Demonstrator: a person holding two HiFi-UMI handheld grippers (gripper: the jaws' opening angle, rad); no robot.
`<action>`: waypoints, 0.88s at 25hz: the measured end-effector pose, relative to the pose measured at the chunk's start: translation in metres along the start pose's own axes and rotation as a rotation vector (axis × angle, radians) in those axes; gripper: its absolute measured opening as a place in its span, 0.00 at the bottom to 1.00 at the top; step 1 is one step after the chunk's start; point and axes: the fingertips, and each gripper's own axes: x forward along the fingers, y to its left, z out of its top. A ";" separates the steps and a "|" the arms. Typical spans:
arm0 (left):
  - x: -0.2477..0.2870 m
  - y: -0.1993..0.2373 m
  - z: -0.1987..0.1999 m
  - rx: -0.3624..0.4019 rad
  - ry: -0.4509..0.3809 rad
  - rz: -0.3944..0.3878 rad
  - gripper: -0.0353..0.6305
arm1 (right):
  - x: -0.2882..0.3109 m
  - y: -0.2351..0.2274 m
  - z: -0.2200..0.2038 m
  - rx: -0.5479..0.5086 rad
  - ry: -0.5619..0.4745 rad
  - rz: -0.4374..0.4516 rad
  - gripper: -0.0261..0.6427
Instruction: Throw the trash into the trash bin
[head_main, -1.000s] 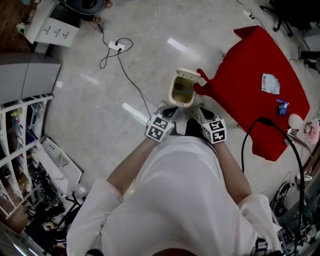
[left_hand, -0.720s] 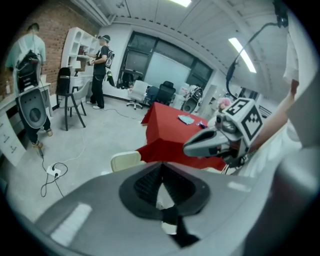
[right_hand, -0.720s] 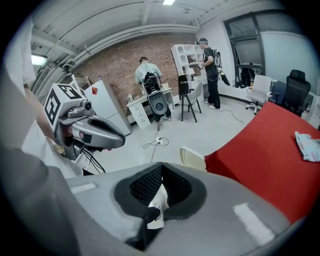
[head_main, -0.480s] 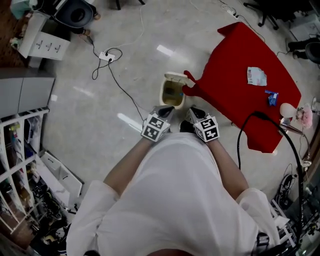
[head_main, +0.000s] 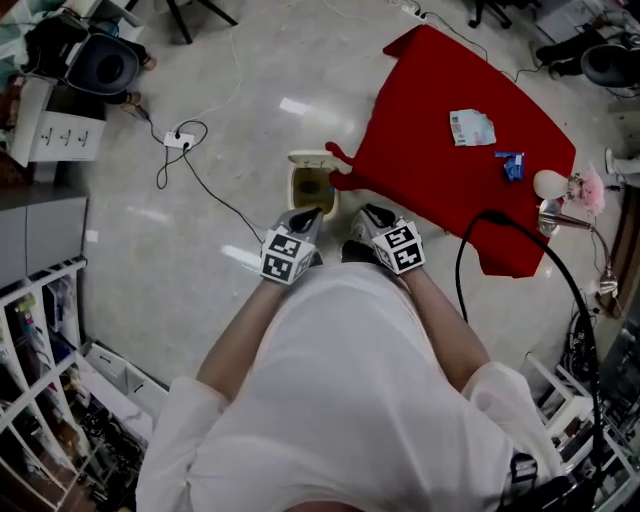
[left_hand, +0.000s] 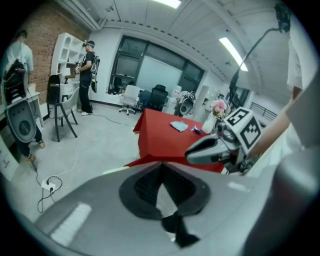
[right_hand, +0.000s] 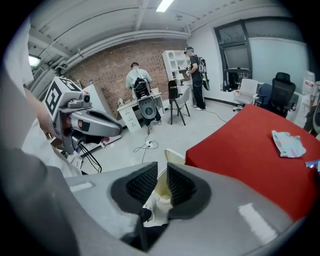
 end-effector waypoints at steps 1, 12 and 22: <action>0.003 -0.002 0.003 0.002 -0.001 -0.002 0.06 | -0.004 -0.009 0.000 0.007 -0.004 -0.013 0.14; 0.043 -0.032 0.022 0.015 0.005 -0.013 0.06 | -0.038 -0.115 -0.002 0.050 -0.029 -0.138 0.16; 0.071 -0.047 0.040 0.009 0.011 -0.003 0.06 | -0.051 -0.194 -0.002 0.050 -0.013 -0.193 0.17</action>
